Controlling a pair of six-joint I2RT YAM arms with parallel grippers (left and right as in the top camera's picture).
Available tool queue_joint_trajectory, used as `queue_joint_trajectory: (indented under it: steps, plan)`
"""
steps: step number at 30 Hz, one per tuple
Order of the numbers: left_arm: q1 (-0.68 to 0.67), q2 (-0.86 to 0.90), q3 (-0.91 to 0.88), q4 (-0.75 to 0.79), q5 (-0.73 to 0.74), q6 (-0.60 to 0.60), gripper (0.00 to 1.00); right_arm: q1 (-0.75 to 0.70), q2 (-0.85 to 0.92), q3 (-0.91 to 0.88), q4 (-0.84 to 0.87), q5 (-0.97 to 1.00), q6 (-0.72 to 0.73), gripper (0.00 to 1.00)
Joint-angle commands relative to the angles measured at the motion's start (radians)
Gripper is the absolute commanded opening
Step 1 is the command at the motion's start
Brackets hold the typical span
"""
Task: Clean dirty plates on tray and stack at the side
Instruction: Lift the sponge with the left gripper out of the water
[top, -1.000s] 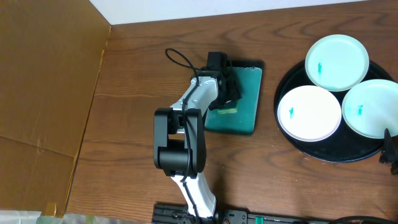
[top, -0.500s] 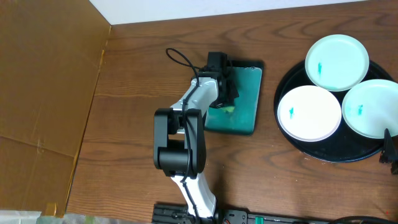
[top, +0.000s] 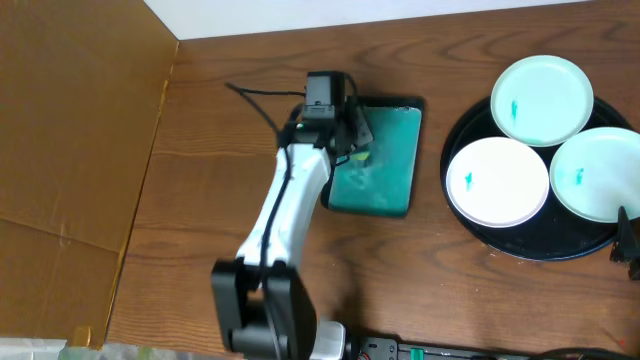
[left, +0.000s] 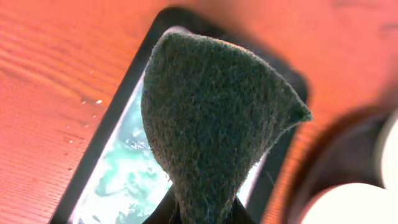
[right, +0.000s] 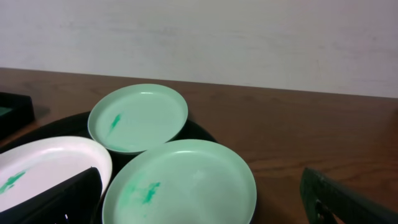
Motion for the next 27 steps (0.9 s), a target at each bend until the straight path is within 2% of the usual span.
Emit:
queue_joint_trajectory:
  steps: [1,10,15,19,22,27]
  plan:
    - [0.000,-0.070,-0.001,-0.003,0.050,-0.031,0.07,0.010,-0.005,-0.002,-0.004,0.006,-0.015,0.99]
    - [0.000,-0.048,-0.007,-0.006,0.045,-0.063,0.07,0.010,-0.005,-0.002,-0.004,0.006,-0.015,0.99]
    - [0.000,0.089,-0.084,0.063,0.010,-0.061,0.07,0.010,-0.005,-0.002,-0.004,0.006,-0.015,0.99]
    - [0.003,0.159,-0.063,0.021,0.005,-0.029,0.07,0.010,-0.005,-0.002,-0.004,0.006,-0.015,0.99]
    - [0.002,0.116,-0.017,-0.029,0.010,-0.029,0.07,0.010,-0.005,-0.002,-0.004,0.006,-0.015,0.99]
    - [0.001,-0.063,0.040,-0.092,0.020,-0.029,0.07,0.010,-0.005,-0.002,-0.004,0.006,-0.015,0.99]
